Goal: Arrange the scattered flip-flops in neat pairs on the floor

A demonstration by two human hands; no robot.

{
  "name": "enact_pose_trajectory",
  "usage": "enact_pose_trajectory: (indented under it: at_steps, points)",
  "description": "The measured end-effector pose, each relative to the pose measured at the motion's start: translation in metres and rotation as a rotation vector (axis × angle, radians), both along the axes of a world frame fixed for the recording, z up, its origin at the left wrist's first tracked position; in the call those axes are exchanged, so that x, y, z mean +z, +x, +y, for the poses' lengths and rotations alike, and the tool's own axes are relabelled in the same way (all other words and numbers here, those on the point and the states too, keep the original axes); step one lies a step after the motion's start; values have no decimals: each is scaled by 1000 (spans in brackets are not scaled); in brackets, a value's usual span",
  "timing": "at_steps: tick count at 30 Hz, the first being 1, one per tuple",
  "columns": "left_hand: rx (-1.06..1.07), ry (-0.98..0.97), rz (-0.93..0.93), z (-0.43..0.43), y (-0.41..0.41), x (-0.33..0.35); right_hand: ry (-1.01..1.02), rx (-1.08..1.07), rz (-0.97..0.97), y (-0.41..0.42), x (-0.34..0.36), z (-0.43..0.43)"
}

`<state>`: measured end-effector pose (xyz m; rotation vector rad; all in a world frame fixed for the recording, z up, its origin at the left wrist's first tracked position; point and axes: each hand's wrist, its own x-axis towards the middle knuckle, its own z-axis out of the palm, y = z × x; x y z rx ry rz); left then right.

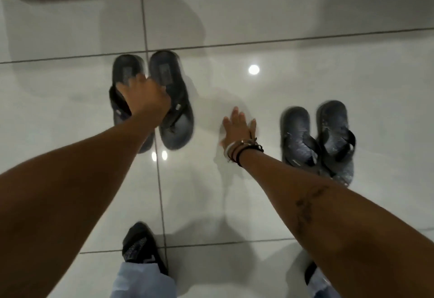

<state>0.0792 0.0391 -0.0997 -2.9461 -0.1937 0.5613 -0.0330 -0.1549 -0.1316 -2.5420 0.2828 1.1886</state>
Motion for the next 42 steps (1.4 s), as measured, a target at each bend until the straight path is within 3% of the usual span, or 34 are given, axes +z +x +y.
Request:
enact_pose_trajectory:
  at_steps: [1,3,4,5,6,7,9,12,20,25,32,42]
  points:
    - [-74,-68,-43,-15,-6,1,203,-76,-36,2,11,-20]
    - [-199,-244,-11,-47,-21,-1,601,-477,-128,-8,39,-54]
    - [-239,-292,53,-64,-29,-3,565,-660,-268,-7,37,-75]
    - [-256,-310,129,-79,-37,-8,258,-525,-380,-7,41,-95]
    - [-247,-318,201,-96,-45,-13,-55,-246,-334,-11,45,-120]
    - [-212,-322,274,-109,-54,-19,-302,-173,-235,-18,41,-140]
    - [-129,-338,395,-135,-73,-32,-530,-241,-61,-32,47,-170]
    - [-54,-348,396,-157,-97,-50,-492,-384,138,-50,49,-187]
    - [-26,-317,316,-167,-101,-60,-359,-419,-61,-53,20,-203]
    - [6,-341,329,-172,-100,-61,-369,-431,-224,-8,30,-233]
    - [1,-333,326,-173,-101,-58,-366,-459,-183,79,26,-264]
    - [-15,-314,309,-172,-101,-55,-386,-389,-167,105,17,-271]
